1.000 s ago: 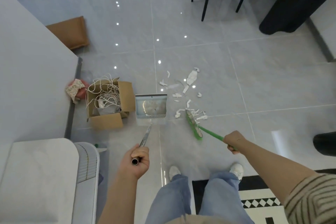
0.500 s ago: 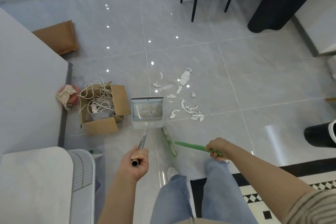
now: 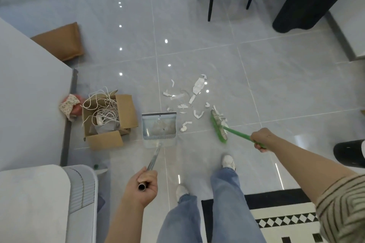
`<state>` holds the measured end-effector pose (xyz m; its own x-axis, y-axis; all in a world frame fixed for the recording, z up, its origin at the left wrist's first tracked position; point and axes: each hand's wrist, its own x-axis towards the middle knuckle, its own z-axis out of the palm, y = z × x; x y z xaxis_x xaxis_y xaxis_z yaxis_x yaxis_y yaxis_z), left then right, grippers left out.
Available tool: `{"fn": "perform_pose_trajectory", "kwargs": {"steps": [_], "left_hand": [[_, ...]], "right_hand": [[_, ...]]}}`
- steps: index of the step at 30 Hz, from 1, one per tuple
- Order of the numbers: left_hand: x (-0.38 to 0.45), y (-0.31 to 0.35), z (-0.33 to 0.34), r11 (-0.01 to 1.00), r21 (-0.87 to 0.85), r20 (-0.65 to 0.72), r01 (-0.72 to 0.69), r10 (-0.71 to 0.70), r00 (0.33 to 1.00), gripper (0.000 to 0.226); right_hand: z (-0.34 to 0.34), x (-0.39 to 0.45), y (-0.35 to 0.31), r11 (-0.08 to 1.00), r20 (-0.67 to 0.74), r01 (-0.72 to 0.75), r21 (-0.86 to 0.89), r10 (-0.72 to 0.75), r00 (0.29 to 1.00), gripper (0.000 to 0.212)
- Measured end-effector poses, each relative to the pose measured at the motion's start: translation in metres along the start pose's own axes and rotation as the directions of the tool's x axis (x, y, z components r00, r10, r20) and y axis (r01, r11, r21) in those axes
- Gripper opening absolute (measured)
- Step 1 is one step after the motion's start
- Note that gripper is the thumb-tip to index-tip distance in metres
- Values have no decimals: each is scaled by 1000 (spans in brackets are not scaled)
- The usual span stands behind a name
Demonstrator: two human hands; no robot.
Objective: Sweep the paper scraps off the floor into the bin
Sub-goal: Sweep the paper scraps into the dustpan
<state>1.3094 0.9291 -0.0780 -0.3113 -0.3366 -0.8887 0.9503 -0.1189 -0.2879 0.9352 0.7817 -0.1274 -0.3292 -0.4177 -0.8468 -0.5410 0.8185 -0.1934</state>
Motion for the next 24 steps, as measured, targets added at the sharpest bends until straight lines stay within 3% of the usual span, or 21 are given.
{"fn": "perform_pose_trajectory", "kwargs": {"steps": [10,13,18,24], "left_hand": [[24,-28,49,998,-67,-4,-3,3,1000,26],[36,-36,67,996,-84,19,-3,5,1000,11],[66,-49,94,992,-125,35,15,-11,999,26],[105,-58,130,994,-114,13,1,1,1000,39]], "right_hand": [[-73,10,-75,966,42,120,-230,-114,993,7],[-80,21,-119,910,96,254,-326,-236,967,27],[-76,65,-191,808,86,399,-433,-403,911,36],[-62,134,-247,758,69,413,-505,-441,895,36]]}}
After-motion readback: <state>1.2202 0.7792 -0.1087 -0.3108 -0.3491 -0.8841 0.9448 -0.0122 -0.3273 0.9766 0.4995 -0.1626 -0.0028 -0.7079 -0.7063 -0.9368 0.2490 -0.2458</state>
